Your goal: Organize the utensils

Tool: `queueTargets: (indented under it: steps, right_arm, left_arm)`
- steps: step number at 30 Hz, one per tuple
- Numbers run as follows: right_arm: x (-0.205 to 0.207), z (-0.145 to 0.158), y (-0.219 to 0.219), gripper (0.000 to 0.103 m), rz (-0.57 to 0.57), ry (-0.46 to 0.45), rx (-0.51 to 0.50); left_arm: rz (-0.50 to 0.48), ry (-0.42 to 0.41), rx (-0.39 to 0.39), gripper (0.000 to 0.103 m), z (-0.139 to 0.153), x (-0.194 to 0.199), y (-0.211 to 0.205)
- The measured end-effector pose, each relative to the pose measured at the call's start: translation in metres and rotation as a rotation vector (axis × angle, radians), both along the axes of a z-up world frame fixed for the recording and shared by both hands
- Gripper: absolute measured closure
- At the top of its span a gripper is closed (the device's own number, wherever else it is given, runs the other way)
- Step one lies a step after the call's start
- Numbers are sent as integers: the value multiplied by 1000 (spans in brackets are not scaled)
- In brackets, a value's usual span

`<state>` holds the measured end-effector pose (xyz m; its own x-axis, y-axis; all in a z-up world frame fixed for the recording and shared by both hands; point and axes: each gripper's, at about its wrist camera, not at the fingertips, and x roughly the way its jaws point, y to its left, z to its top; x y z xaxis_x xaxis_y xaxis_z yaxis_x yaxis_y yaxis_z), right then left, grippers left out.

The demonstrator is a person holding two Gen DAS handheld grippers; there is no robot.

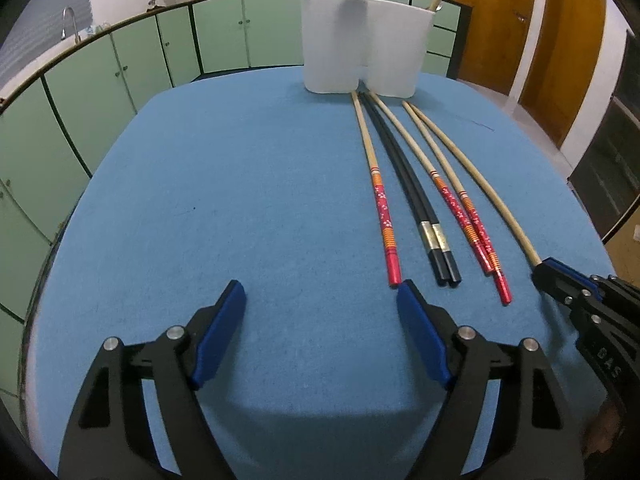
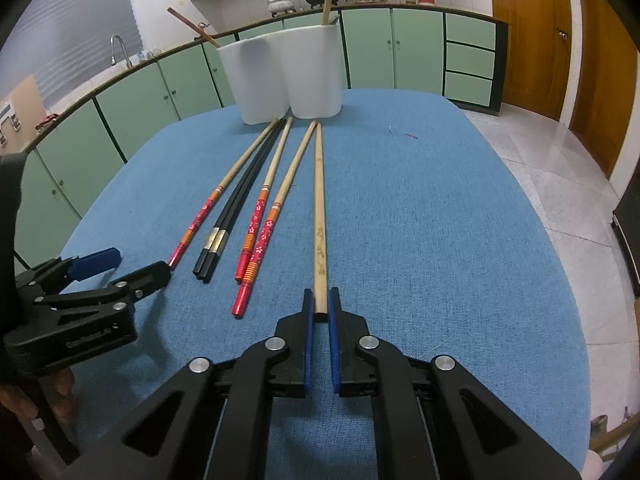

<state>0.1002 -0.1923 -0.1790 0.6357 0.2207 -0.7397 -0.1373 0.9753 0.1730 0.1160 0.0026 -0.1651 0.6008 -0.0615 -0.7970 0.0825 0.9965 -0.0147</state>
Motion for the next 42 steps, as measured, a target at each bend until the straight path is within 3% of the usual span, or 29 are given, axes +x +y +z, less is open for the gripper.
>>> queueTargets:
  steps: [6, 9, 13, 15, 17, 19, 25, 34, 42]
  right_arm:
    - [0, 0, 1, 95, 5, 1, 0]
    - [1, -1, -2, 95, 1, 6, 16]
    - [4, -2, -4, 95, -8, 14, 48]
    - [4, -2, -4, 96, -10, 15, 51]
    - [3, -2, -3, 96, -11, 15, 55]
    - [2, 0, -4, 96, -12, 11, 62]
    - [-9, 25, -9, 96, -10, -59, 33]
    - [-20, 97, -22, 96, 6, -235, -30]
    - [-10, 158, -36, 96, 28, -351, 32]
  left_arm:
    - [-28, -5, -8, 26, -1, 0, -11]
    - [-29, -9, -4, 32, -1, 3, -15]
    - [-40, -18, -6, 50, -1, 5, -18]
    - [-61, -20, -10, 64, -1, 6, -20]
    - [-83, -19, -29, 90, 0, 6, -22]
    - [-93, -15, -43, 97, 0, 6, -24]
    - [-79, -66, -56, 98, 21, -6, -16]
    - [-77, -290, -35, 98, 105, -32, -8]
    - [-94, -398, -97, 98, 162, -22, -12]
